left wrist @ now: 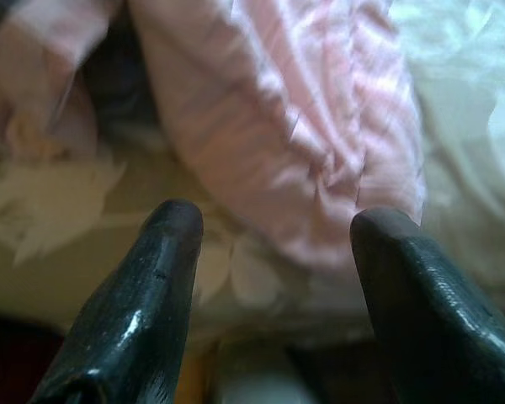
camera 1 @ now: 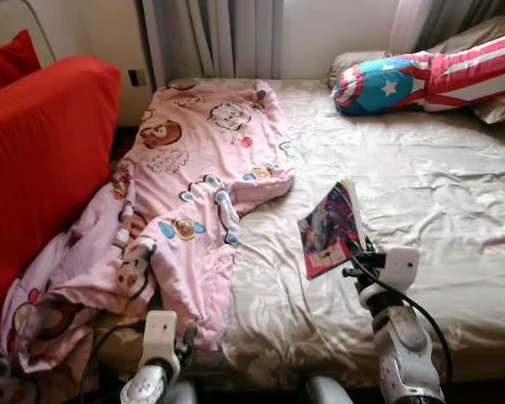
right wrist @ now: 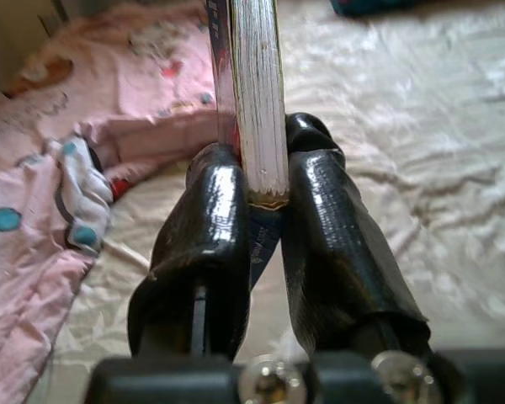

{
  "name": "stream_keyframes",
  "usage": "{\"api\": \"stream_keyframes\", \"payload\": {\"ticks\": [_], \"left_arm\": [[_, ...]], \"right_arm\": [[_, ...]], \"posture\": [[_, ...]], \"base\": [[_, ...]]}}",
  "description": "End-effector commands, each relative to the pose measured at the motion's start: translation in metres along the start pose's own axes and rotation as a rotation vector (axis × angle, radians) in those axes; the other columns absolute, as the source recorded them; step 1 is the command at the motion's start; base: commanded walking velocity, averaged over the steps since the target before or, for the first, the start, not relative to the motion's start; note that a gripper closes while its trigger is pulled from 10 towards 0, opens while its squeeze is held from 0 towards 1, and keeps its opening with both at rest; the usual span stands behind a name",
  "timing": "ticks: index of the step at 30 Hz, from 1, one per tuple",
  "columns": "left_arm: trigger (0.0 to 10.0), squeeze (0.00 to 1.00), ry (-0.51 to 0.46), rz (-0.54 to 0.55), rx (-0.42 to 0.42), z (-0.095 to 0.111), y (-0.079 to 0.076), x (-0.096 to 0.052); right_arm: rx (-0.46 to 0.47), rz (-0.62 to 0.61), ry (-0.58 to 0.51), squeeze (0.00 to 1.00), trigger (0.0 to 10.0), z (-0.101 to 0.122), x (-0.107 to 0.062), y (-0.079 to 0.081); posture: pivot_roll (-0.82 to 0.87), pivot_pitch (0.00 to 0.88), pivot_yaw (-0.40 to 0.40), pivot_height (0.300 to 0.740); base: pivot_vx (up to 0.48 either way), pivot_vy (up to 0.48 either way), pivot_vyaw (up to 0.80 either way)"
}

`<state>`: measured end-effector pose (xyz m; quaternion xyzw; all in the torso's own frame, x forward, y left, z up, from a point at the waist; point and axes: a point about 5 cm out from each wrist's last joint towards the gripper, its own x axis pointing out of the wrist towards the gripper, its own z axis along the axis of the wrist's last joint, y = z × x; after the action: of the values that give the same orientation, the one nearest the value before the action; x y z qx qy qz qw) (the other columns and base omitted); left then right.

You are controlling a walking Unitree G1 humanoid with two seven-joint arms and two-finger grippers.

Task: Clean up the room

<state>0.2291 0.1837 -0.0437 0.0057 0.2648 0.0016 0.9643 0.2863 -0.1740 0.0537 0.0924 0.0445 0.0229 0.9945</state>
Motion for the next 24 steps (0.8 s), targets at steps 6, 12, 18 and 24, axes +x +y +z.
{"api": "stream_keyframes", "payload": {"ticks": [6, 12, 18, 24], "left_arm": [[10.0, 0.00, 0.107, 0.005, 0.008, -0.020, 0.001, -0.006], [10.0, 0.00, 0.168, -0.004, -0.002, -0.032, -0.001, -0.010], [10.0, 0.00, 0.241, -0.011, 0.003, -0.045, -0.002, -0.016], [10.0, 0.00, 0.280, -0.002, -0.005, -0.052, 0.000, -0.019]], "right_arm": [[-0.037, 0.008, -0.037, 0.00, 10.0, 0.005, 0.002, 0.004], [-0.044, -0.021, -0.024, 0.00, 10.0, 0.001, 0.001, 0.002], [-0.034, -0.034, -0.024, 0.00, 10.0, -0.003, -0.001, 0.002], [-0.043, -0.058, -0.032, 0.00, 10.0, -0.001, 0.000, -0.002]], "posture": [[-0.04, 0.000, -0.057, 0.699], [-0.04, 0.000, -0.055, 0.699], [-0.05, 0.000, -0.050, 0.699], [-0.05, 0.000, -0.050, 0.714]], "base": [[0.000, 0.000, 0.00], [0.000, 0.000, 0.00], [0.000, 0.000, 0.00], [0.000, 0.000, 0.00]]}}
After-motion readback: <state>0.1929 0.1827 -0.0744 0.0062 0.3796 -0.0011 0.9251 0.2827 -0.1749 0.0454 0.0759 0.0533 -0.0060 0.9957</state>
